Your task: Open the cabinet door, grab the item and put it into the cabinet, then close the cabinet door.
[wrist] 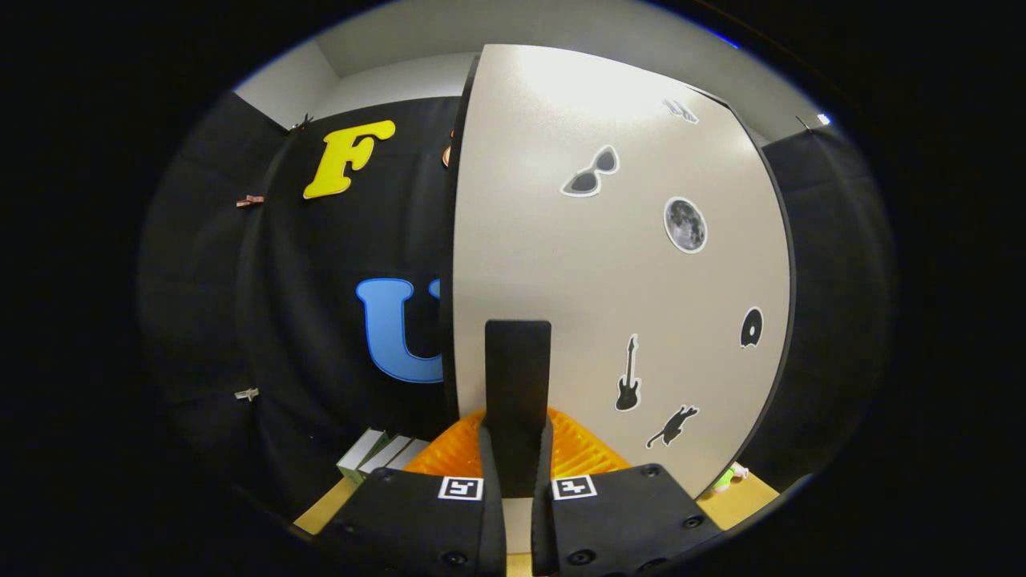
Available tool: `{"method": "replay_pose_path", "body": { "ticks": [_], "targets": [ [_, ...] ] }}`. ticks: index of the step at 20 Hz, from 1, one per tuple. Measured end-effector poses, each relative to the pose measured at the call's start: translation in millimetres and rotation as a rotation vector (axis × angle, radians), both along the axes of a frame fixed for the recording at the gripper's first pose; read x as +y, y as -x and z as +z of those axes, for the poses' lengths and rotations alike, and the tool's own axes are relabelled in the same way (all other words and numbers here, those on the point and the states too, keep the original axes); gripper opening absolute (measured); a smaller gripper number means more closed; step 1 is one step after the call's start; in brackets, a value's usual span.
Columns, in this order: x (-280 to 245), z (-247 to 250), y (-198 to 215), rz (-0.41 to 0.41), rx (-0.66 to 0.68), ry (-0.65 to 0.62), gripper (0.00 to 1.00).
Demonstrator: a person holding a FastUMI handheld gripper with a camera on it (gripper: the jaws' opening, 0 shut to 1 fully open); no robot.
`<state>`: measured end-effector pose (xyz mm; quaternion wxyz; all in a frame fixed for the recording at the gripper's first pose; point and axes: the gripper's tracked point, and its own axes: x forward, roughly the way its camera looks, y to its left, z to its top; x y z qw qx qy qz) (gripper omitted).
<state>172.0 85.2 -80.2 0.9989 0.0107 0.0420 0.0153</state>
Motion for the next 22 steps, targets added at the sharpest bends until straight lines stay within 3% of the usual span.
{"method": "replay_pose_path", "body": {
  "ticks": [7,16,22],
  "targets": [
    [-28,2,64,0.030,0.026,-0.012,0.16],
    [-54,8,100,0.067,0.037,-0.003,0.16],
    [-73,11,130,0.199,0.045,-0.019,0.16]
  ]
}}
